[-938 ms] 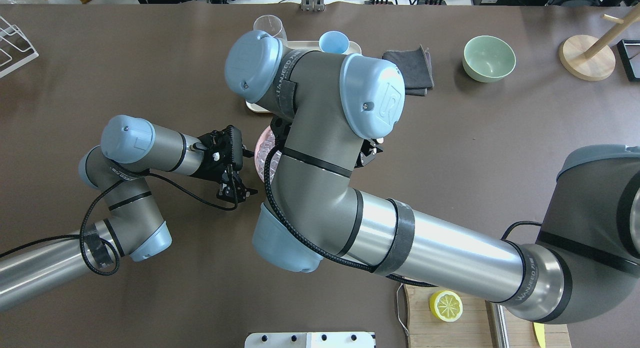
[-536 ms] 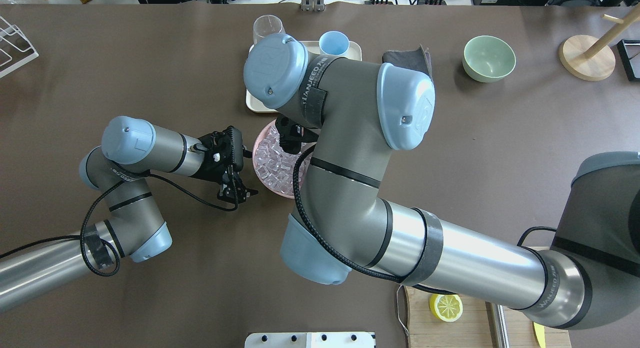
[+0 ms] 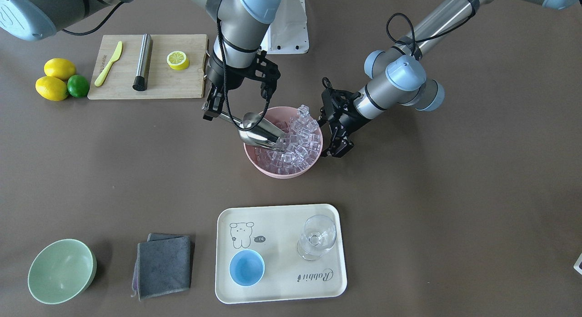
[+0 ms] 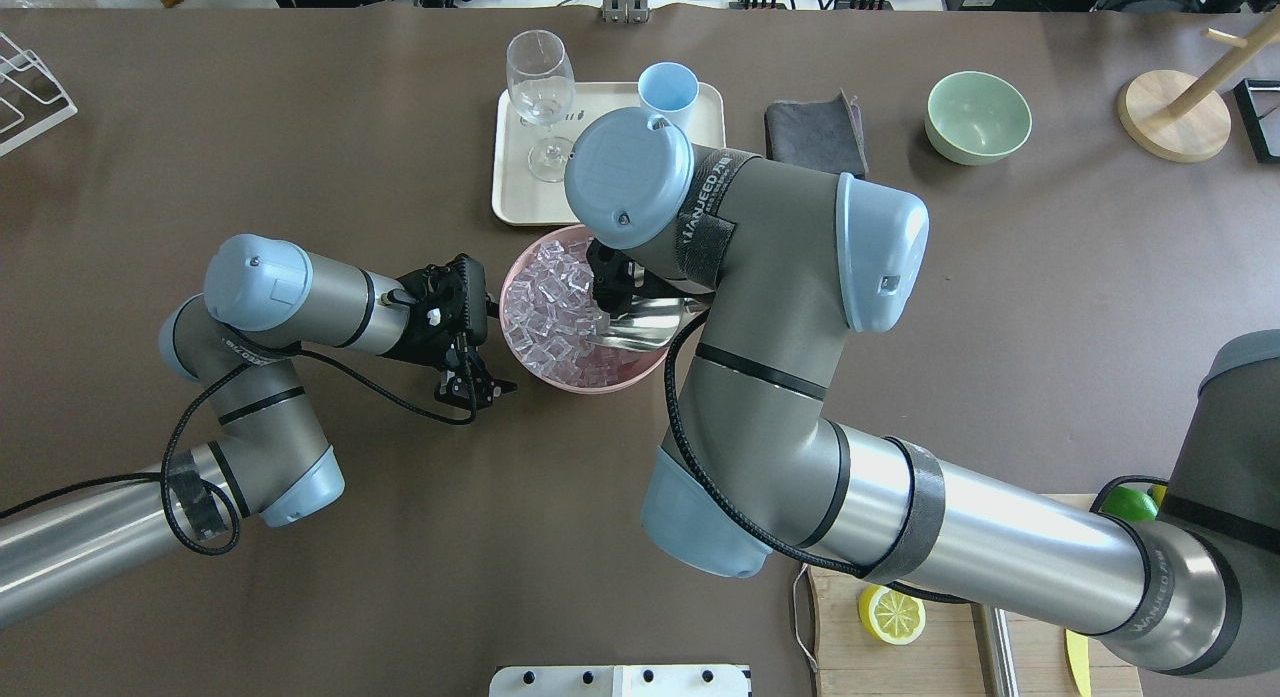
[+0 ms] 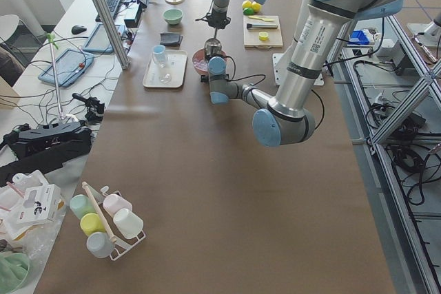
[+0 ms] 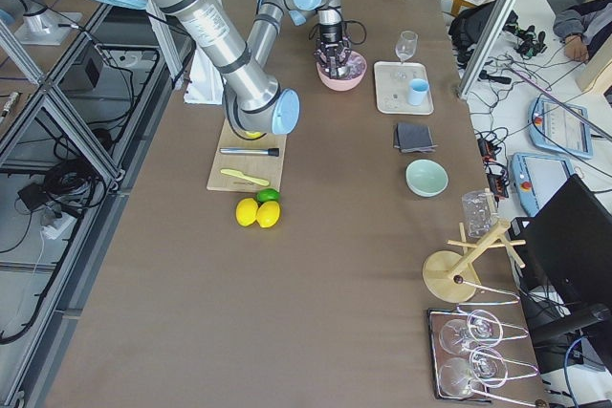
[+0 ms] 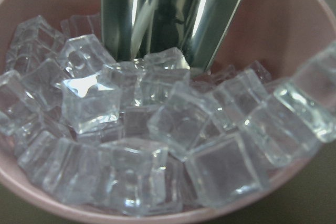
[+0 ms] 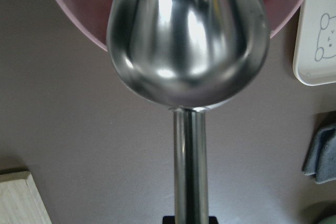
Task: Put ice in cup with scoop
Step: 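Drag the scoop through the ice toward the left gripper to fill it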
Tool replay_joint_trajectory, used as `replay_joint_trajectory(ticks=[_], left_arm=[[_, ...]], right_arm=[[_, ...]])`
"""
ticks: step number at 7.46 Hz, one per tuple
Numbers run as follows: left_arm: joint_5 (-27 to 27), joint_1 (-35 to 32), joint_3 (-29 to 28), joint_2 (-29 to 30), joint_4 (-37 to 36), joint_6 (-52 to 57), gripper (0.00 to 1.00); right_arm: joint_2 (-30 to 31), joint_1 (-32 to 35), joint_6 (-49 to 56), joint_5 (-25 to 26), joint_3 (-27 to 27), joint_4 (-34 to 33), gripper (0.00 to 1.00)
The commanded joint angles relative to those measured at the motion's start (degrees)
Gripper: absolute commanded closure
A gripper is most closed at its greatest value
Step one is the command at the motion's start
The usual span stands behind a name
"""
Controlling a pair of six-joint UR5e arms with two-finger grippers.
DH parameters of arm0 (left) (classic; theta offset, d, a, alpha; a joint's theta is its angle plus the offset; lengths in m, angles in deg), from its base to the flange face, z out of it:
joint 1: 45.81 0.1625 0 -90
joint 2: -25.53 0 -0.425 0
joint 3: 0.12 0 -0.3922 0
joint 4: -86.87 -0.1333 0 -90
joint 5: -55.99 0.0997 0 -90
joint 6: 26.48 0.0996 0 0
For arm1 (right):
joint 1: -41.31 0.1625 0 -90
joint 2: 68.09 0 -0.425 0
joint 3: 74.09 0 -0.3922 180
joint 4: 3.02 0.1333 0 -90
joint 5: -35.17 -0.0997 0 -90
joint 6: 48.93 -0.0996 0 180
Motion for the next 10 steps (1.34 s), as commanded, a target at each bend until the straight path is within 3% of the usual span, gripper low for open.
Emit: replay_joint_trajectory(ticks=[1,4,10], left_arm=[[0.0,0.1,0.0,0.0,0.0,0.1,0.01],[0.0,0.2,0.0,0.0,0.1,0.1,0.01],[0.0,0.2,0.0,0.0,0.0,0.0,0.01]], right_arm=[[0.8,0.1,-0.2,0.3,0.5,1.3,1.00],[1.6,0.0,-0.6,0.6,1.7,4.5,1.00],[10.3,0.0,-1.2,-1.5,2.9,21.1,1.00]])
